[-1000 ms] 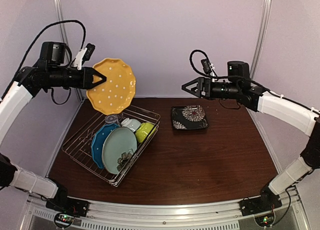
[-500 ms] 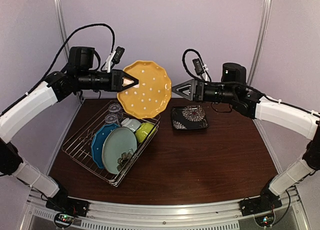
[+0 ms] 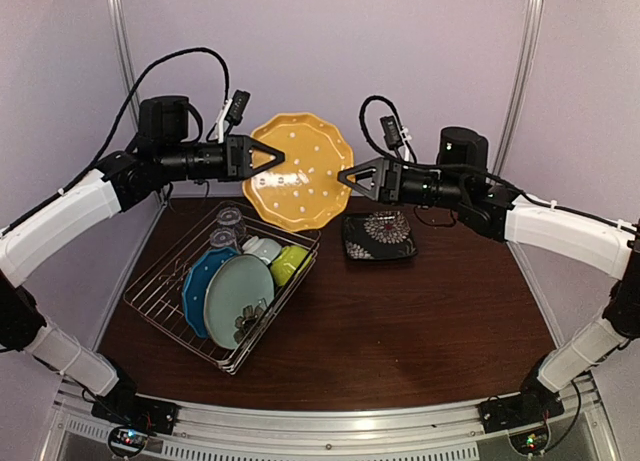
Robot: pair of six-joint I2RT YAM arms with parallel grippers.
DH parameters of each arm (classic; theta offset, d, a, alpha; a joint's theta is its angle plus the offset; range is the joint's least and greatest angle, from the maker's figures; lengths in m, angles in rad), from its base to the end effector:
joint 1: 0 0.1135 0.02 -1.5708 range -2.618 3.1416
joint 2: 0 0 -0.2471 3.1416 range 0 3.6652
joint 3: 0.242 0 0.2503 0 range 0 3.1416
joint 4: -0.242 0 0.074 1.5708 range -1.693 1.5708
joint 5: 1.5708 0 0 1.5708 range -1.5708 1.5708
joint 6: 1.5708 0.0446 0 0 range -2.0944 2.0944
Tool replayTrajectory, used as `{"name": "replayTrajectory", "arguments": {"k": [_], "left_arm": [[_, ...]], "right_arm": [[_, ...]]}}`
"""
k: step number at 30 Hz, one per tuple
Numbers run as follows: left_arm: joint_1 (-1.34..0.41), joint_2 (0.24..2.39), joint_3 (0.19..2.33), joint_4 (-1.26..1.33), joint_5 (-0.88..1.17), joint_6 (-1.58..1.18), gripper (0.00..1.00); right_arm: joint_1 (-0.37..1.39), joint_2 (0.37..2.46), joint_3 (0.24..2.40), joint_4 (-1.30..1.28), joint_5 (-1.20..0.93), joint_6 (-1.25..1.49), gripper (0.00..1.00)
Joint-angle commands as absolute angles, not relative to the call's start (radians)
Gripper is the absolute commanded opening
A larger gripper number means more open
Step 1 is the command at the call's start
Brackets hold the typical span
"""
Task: Unload the mixed dishes from the dish rack
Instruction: Pass from the left arm to the right
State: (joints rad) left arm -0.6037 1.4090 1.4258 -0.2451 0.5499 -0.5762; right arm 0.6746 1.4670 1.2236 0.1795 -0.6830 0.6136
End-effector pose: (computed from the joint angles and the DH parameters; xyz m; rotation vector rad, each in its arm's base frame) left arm 0.2595 -0.2073 0.3961 0.4578 1.9191 -1.3020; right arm 0.2582 0.2425 0.3520 -0.6417 1.7454 1.4951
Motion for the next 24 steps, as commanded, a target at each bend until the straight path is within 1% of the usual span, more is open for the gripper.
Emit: {"name": "replayTrajectory", "arguments": {"k": [1,3,5,9,10,12,15,19,24], "left_arm": [[-0.612,1.389,1.441,-0.008,0.609,-0.617,0.00],[-0.612,1.385,1.447,-0.016,0.608,-0.610,0.00],[-0.612,1.381,1.451,-0.018,0.607,-0.606,0.00],[-0.612,1.389,1.442,0.045,0.642,-0.645,0.00],[-0.612,1.391,1.436,0.062,0.652,-0.657,0.00],[-0.612,1.394,1.428,0.088,0.661,-0.673,0.00],[-0.612,1.394,1.424,0.095,0.664,-0.676,0.00],[-0.612,1.394,1.415,0.105,0.669,-0.680,0.00],[-0.612,1.393,1.408,0.105,0.663,-0.678,0.00]], "right_arm": [[0.686,1.477,1.233,0.184,-0.633,0.597,0.71],[0.686,1.468,1.239,0.154,-0.603,0.576,0.70],[0.686,1.465,1.241,0.150,-0.598,0.573,0.66],[0.686,1.476,1.229,0.212,-0.640,0.607,0.46],[0.686,1.479,1.221,0.245,-0.660,0.627,0.43],[0.686,1.482,1.209,0.304,-0.694,0.665,0.41],[0.686,1.488,1.212,0.314,-0.706,0.679,0.38],[0.686,1.489,1.213,0.330,-0.706,0.696,0.28],[0.686,1.491,1.205,0.375,-0.717,0.734,0.19]]}}
